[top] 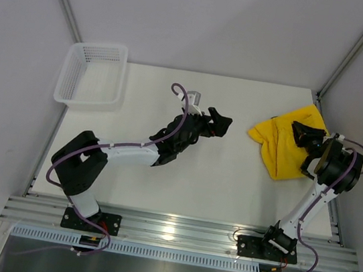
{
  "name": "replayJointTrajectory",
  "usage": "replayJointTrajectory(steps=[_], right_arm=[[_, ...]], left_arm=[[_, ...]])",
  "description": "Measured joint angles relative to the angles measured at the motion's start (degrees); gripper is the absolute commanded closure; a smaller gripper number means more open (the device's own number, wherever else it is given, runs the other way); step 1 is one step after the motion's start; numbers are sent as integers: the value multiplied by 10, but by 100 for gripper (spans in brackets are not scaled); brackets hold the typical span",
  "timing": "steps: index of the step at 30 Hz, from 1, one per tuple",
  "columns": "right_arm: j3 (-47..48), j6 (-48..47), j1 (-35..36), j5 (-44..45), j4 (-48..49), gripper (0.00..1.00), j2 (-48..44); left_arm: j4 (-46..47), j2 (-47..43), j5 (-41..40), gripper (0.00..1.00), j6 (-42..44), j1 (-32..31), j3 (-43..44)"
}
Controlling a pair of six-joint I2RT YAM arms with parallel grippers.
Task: Fold and stack the shorts
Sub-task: Neatly place the folded shorts to the corner
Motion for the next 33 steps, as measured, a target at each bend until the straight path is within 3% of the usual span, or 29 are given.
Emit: replayJointTrajectory(steps=[5, 12, 17, 21, 24, 33], right_arm=[[34, 17, 2, 14, 28, 66, 70], [54, -5, 13, 32, -45, 45, 33], [54, -24, 22, 30, -109, 36, -24], [50, -74, 32, 28, -181, 23, -115], [46, -136, 43, 32, -252, 1, -203], [-27, -339, 93, 61, -446, 0, -493]], left_arm=[[0, -6, 0, 1, 14, 0, -3], [-10, -21, -3, 1, 26, 0, -5], [-34, -57, -5, 1, 37, 0, -6], [-75, -97, -6, 1, 45, 0, -6], [-126, -136, -21, 1, 51, 0, -6], [-294, -319, -89, 1, 50, 27, -71]])
